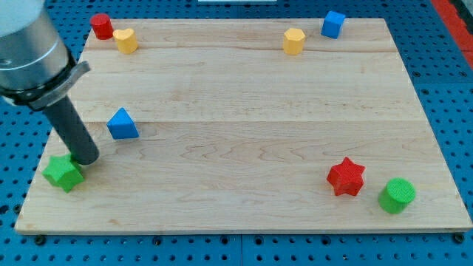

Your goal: Adjust the green star slightly at the bottom left of the board

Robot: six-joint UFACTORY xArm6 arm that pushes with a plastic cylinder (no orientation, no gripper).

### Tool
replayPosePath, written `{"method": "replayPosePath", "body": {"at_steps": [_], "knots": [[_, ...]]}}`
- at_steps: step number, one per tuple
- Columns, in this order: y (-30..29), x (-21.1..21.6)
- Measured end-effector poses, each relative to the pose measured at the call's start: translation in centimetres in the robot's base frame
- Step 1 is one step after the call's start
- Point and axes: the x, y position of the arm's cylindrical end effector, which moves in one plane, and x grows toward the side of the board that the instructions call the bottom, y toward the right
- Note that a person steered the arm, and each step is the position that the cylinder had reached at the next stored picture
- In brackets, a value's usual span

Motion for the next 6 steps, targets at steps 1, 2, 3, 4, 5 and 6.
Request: {"method": "replayPosePath", "body": {"at_steps": [1, 2, 3, 4, 5, 6], "knots": [[-0.2, 2.0], [0.0, 3.1], [0.8, 2.7], [-0.5, -1.1], [-3.8, -1.4], [-3.1, 1.4]]}}
